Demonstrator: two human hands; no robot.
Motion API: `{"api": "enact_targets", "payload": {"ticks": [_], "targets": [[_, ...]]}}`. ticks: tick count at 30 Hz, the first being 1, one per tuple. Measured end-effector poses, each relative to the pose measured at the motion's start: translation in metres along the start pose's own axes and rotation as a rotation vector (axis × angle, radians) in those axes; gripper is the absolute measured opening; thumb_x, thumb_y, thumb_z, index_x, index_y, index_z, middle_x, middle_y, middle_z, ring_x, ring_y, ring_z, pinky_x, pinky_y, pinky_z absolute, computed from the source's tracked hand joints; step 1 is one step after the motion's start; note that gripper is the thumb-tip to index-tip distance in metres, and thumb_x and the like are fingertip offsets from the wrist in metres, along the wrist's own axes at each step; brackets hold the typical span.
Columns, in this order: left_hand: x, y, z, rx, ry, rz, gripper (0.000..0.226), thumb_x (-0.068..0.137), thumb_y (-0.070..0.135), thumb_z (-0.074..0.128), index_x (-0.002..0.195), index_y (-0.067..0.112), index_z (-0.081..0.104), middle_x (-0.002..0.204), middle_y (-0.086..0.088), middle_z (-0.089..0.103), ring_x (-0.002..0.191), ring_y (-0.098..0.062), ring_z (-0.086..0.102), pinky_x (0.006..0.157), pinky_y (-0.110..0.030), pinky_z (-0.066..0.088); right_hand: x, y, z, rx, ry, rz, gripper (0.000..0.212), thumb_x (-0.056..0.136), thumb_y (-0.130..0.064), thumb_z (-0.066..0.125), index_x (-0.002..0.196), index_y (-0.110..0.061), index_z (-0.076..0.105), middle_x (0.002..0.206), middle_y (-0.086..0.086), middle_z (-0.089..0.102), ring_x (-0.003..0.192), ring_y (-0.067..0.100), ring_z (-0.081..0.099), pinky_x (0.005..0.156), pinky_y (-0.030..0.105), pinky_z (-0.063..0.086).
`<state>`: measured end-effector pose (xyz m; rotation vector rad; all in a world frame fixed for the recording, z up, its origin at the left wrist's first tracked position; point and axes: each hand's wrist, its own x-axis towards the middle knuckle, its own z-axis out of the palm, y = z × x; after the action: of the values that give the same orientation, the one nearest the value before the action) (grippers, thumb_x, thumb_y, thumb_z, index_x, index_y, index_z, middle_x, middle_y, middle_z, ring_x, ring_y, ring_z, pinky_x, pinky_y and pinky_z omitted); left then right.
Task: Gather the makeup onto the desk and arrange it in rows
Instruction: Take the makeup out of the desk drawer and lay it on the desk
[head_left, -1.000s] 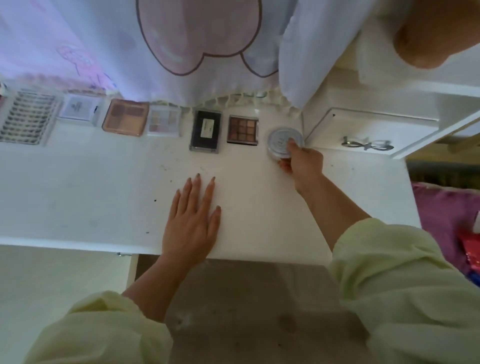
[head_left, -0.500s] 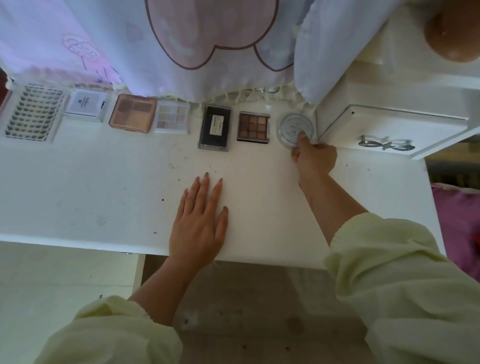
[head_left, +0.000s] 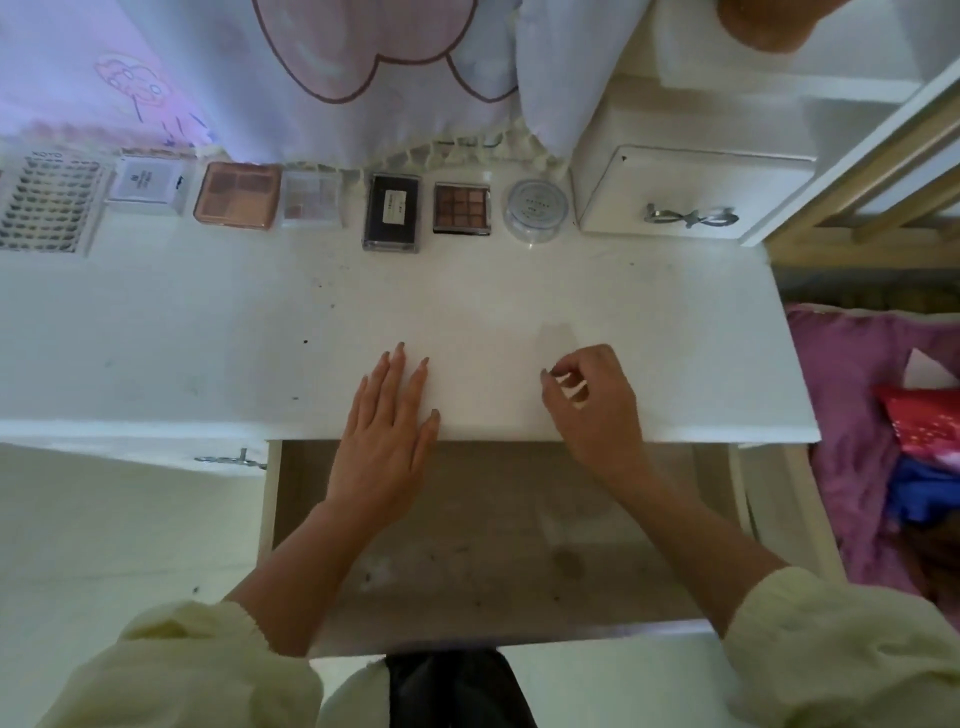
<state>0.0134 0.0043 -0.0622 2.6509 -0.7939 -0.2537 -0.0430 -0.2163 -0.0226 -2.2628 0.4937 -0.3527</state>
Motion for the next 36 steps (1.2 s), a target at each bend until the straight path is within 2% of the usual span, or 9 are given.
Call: {"api": "enact_targets", "payload": {"ticks": [5, 9, 11, 14, 17, 20, 23, 31, 36], "targets": [[-0.076, 0.023, 0.021, -0.012, -0.076, 0.189, 0.052, 0.101, 0.034, 0.026, 0.148, 0.011, 0.031, 0.158, -0.011, 0.022, 0.148, -0.023, 0.014, 0.120, -0.038, 0.012, -0.088, 0.027, -0.019, -0.244, -0.173, -0.134, 0.015, 0.087, -0.023, 0.059, 0.085, -0.009, 0.061, 0.089, 0.003, 0.054, 0.076, 0.003, 0.043, 0.072, 0.018, 0.042], [-0.130, 0.035, 0.035, 0.045, -0.236, 0.159, 0.052, 0.101, 0.041, 0.024, 0.143, 0.012, 0.036, 0.151, -0.012, 0.037, 0.140, -0.024, 0.028, 0.115, -0.041, 0.028, -0.148, 0.048, -0.043, -0.439, -0.706, -0.126, 0.036, 0.074, -0.026, 0.080, 0.107, -0.017, 0.067, 0.105, 0.009, 0.062, 0.094, 0.024, 0.059, 0.073, 0.030, 0.050], [-0.150, 0.036, 0.041, 0.055, -0.366, 0.119, 0.061, 0.098, 0.052, 0.019, 0.146, 0.016, 0.032, 0.154, -0.009, 0.031, 0.144, -0.025, 0.024, 0.114, -0.047, 0.021, -0.173, 0.059, -0.048, -0.567, -0.879, -0.145, 0.048, 0.080, -0.039, 0.075, 0.122, -0.022, 0.059, 0.124, 0.009, 0.059, 0.109, 0.026, 0.058, 0.084, 0.036, 0.053], [-0.162, 0.031, 0.050, 0.082, -0.443, 0.075, 0.073, 0.092, 0.065, 0.019, 0.149, 0.019, 0.030, 0.155, -0.003, 0.023, 0.143, -0.022, 0.016, 0.119, -0.039, 0.000, -0.192, 0.072, -0.048, -0.612, -0.836, -0.078, 0.066, 0.089, -0.065, 0.048, 0.139, -0.022, 0.042, 0.144, -0.004, 0.045, 0.121, 0.017, 0.051, 0.101, 0.031, 0.042], [-0.164, 0.031, 0.055, 0.129, -0.436, 0.118, 0.064, 0.098, 0.052, 0.028, 0.152, 0.019, 0.022, 0.158, -0.002, 0.018, 0.147, -0.020, 0.017, 0.117, -0.032, -0.009, -0.201, 0.083, -0.042, -0.680, -0.859, -0.100, 0.058, 0.093, -0.058, 0.047, 0.137, -0.022, 0.041, 0.138, -0.003, 0.050, 0.117, 0.017, 0.052, 0.098, 0.028, 0.041], [-0.155, 0.032, 0.059, 0.087, -0.573, 0.037, 0.050, 0.101, 0.033, 0.040, 0.149, 0.025, 0.029, 0.152, -0.001, 0.037, 0.139, -0.019, 0.034, 0.116, -0.031, 0.022, -0.198, 0.092, -0.034, -0.777, -0.859, -0.080, 0.042, 0.099, -0.044, 0.044, 0.133, -0.019, 0.045, 0.127, 0.001, 0.058, 0.109, 0.021, 0.057, 0.092, 0.031, 0.043], [-0.148, 0.033, 0.056, 0.080, -0.623, 0.017, 0.039, 0.100, 0.031, 0.045, 0.139, 0.031, 0.042, 0.131, 0.003, 0.057, 0.114, -0.018, 0.058, 0.096, -0.031, 0.048, -0.193, 0.093, -0.028, -0.836, -0.909, -0.068, 0.025, 0.101, -0.026, 0.046, 0.124, -0.017, 0.048, 0.113, 0.004, 0.064, 0.095, 0.023, 0.062, 0.082, 0.033, 0.048], [-0.137, 0.035, 0.043, 0.113, -0.638, 0.107, 0.024, 0.101, 0.037, 0.041, 0.118, 0.029, 0.055, 0.109, 0.002, 0.066, 0.095, -0.017, 0.063, 0.082, -0.029, 0.051, -0.176, 0.081, -0.039, -0.781, -0.990, -0.088, 0.024, 0.102, -0.031, 0.043, 0.121, -0.018, 0.049, 0.111, 0.006, 0.065, 0.095, 0.026, 0.064, 0.078, 0.034, 0.048], [-0.131, 0.031, 0.034, 0.113, -0.645, 0.160, 0.025, 0.100, 0.036, 0.044, 0.121, 0.029, 0.054, 0.109, 0.006, 0.065, 0.093, -0.011, 0.063, 0.083, -0.024, 0.050, -0.163, 0.073, -0.045, -0.793, -1.045, -0.131, 0.029, 0.102, -0.037, 0.041, 0.123, -0.018, 0.048, 0.107, 0.008, 0.064, 0.093, 0.025, 0.062, 0.078, 0.035, 0.050]]}}
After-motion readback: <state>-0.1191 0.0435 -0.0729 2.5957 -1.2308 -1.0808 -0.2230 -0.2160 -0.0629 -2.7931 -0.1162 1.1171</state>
